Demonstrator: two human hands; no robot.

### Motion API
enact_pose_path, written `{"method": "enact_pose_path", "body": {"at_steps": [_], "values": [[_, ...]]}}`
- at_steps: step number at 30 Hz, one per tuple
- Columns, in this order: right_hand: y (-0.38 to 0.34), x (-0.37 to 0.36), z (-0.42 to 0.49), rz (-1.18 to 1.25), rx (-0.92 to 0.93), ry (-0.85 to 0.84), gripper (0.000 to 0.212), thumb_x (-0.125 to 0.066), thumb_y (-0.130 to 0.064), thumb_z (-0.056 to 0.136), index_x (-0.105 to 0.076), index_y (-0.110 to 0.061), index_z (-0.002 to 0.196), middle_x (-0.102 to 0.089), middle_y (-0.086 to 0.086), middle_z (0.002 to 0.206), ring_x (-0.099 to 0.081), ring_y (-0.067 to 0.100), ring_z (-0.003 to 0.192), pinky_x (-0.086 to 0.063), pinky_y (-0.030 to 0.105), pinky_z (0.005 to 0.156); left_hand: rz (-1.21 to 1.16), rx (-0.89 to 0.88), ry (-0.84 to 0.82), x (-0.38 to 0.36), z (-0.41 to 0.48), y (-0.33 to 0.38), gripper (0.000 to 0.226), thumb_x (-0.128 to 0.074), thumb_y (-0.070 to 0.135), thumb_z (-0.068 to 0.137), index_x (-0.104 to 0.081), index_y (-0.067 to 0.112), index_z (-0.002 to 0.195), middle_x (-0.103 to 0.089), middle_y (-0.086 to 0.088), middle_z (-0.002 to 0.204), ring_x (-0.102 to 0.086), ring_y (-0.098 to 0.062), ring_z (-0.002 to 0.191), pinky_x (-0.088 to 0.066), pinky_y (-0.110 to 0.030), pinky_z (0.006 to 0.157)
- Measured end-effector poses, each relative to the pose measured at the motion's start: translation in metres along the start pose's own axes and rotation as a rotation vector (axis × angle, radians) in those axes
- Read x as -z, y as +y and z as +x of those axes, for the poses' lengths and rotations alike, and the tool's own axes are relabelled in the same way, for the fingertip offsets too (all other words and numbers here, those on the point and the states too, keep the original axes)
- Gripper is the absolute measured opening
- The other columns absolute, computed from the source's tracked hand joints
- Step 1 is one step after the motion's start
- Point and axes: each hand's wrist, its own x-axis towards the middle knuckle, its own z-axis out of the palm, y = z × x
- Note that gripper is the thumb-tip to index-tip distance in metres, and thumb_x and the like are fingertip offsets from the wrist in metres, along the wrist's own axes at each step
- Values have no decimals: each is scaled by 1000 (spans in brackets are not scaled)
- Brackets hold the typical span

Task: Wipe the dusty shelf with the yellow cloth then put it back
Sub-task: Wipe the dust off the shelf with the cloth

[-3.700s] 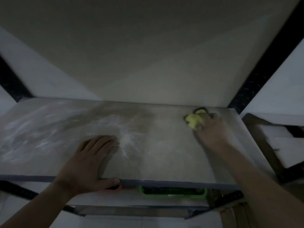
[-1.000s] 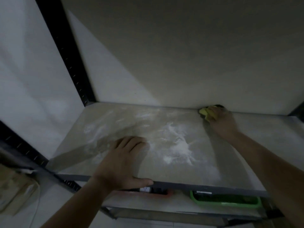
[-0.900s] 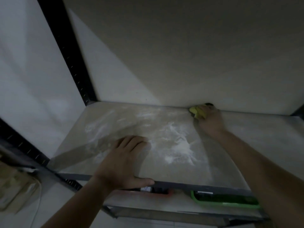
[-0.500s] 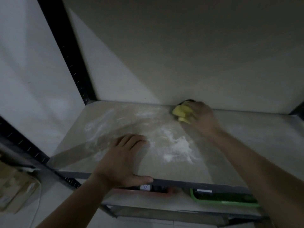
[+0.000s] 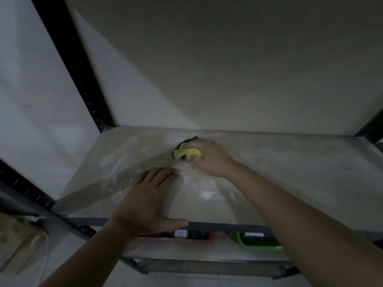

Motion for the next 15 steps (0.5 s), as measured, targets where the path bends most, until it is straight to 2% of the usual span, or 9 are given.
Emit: {"method": "enact_pose_path", "body": {"at_steps": [2, 4, 5, 7, 9, 10, 11, 13, 15], "values": [[15, 24, -13, -11, 1, 154, 29, -65, -20, 80, -73, -18, 108, -72, 5, 112, -65, 20, 100, -43, 18, 86, -9, 12, -13, 0, 0, 0, 110, -52, 95, 70, -49, 18, 148, -48, 3, 150, -44, -19, 139, -30, -37, 117], [54, 60, -35, -169, -89, 324, 32, -59, -23, 86, -70, -23, 116, -68, 2, 124, -63, 21, 109, -43, 23, 97, -12, 14, -7, -1, 0, -1, 109, -54, 94, 69, -49, 19, 148, -47, 5, 149, -43, -18, 139, -29, -35, 118], [80, 79, -49, -265, -180, 356, 33, -56, -21, 90, -68, -24, 120, -64, 0, 129, -60, 23, 114, -44, 29, 103, -11, 11, -6, -1, 0, -1, 108, -54, 94, 69, -49, 20, 148, -46, 5, 149, -42, -18, 139, -29, -36, 117], [131, 116, -83, -428, -390, 285, 37, -41, -23, 99, -61, -17, 130, -57, 8, 137, -55, 31, 120, -41, 42, 105, -10, 5, -8, -2, 0, -2, 108, -53, 95, 70, -48, 19, 148, -46, 5, 149, -42, -18, 138, -31, -38, 117], [163, 126, -116, -527, -511, 156, 55, -18, -31, 103, -51, -4, 137, -48, 20, 144, -48, 38, 129, -34, 49, 109, 1, 1, -4, -3, 0, -3, 109, -51, 95, 70, -49, 19, 147, -47, 4, 148, -42, -19, 138, -31, -39, 117], [173, 125, -126, -592, -541, 120, 56, -17, -30, 103, -49, 0, 138, -45, 23, 146, -44, 41, 132, -33, 52, 110, 9, 0, -5, -4, 0, -4, 109, -50, 96, 70, -49, 19, 147, -47, 4, 148, -42, -19, 137, -31, -38, 117], [178, 120, -130, -572, -599, 178, 50, -27, -26, 101, -49, 0, 138, -43, 23, 147, -43, 42, 133, -33, 53, 111, 13, 0, -9, -4, 0, -4, 109, -50, 96, 70, -48, 19, 147, -47, 5, 148, -42, -19, 138, -30, -38, 117], [159, 102, -121, -497, -682, 214, 45, -44, -22, 98, -47, -10, 141, -42, 14, 150, -40, 31, 137, -33, 41, 114, 13, -4, 1, -5, 0, -5, 109, -50, 96, 71, -49, 19, 147, -47, 4, 148, -43, -19, 138, -31, -38, 117], [110, 75, -104, -271, -532, 155, 37, -40, -17, 97, -53, -15, 132, -54, 6, 139, -48, 22, 128, -39, 30, 107, 15, -27, 23, -5, 0, -4, 106, -51, 94, 72, -49, 18, 145, -48, 3, 146, -46, -21, 136, -35, -41, 114]]}}
